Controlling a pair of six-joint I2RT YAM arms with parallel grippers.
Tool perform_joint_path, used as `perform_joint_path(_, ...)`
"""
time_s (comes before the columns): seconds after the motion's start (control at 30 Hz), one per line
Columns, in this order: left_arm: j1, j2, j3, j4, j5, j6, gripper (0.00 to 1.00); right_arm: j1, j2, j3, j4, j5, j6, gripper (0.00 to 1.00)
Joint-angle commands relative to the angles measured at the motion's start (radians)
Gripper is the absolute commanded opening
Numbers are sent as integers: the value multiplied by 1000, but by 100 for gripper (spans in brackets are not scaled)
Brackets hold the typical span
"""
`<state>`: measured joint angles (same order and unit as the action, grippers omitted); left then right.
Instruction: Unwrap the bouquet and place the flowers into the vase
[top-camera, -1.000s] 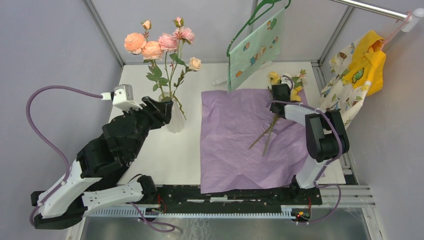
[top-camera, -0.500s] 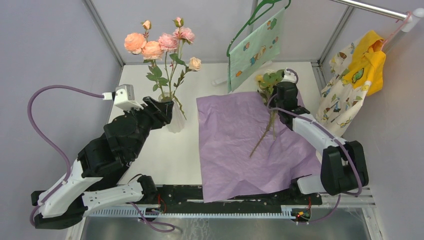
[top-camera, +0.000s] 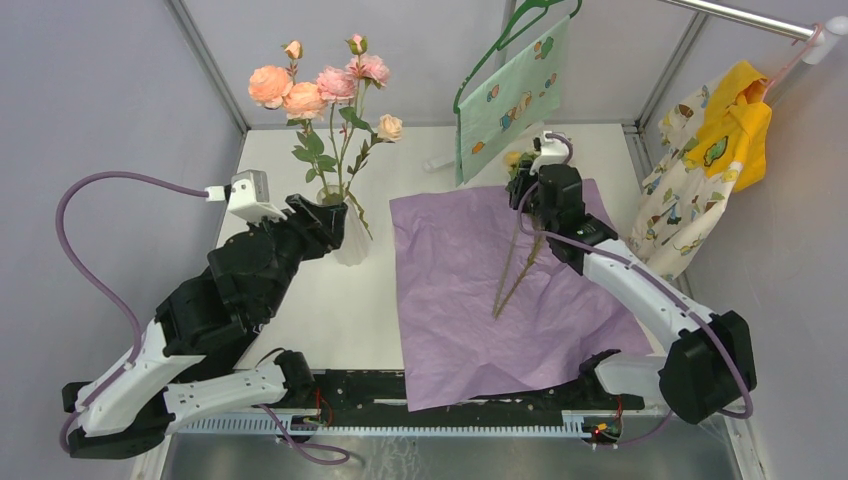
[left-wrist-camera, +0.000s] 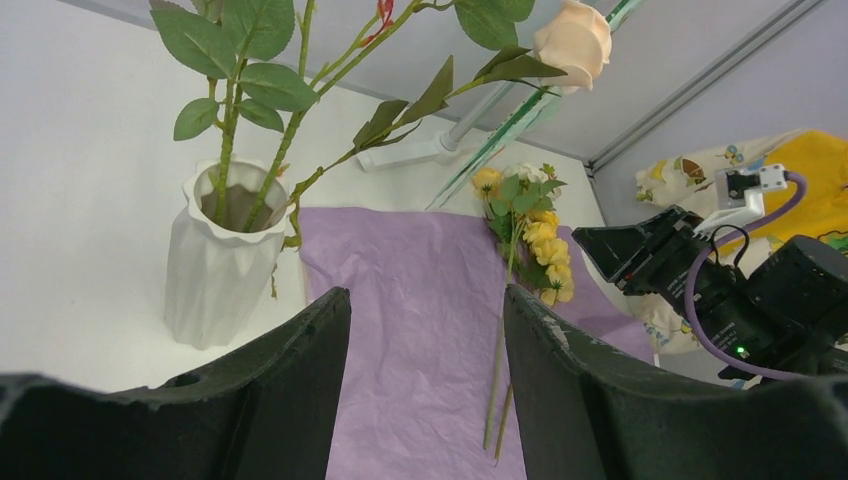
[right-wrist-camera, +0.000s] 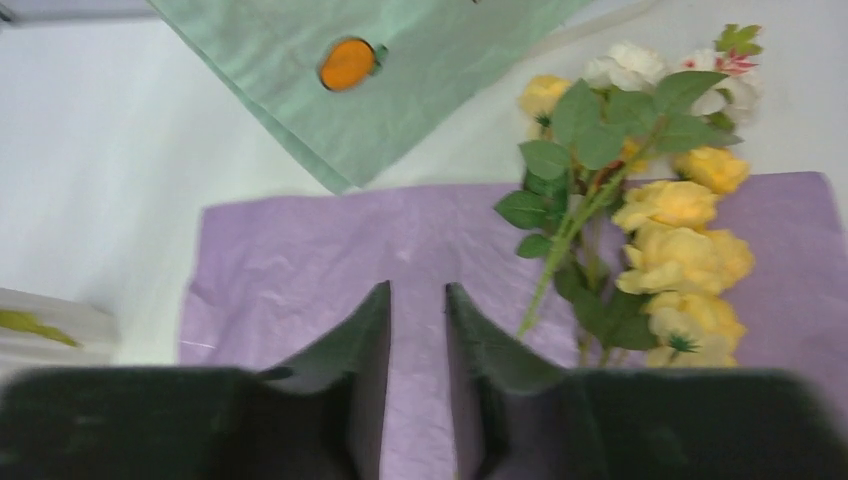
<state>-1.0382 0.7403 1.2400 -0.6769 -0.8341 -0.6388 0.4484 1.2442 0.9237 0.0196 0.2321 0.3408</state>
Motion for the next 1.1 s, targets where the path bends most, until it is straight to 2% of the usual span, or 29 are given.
perform_joint_path(0.0,2,0,-5,46,5,4,65,-1,65,4,-65,86,-15,41)
perform_joint_path(0.03,2,2,-5,45,9,6,64,-4,88,13,-76,94,-7,45)
perform_joint_path(0.13,2,3,-4,46,19,7,64,-16,182,53,-108,100,13,46)
perform_joint_path(0.4,3,-25,-12,45,4,14,64,-66,396,122,-117,81,87,43)
perform_joint_path(0.83,1,-50,-33,42,-17,14,64,-133,629,321,-177,85,115,38)
perform_joint_path(1.07,2,-65,-40,37,-31,8,64,-136,652,293,-156,101,140,37)
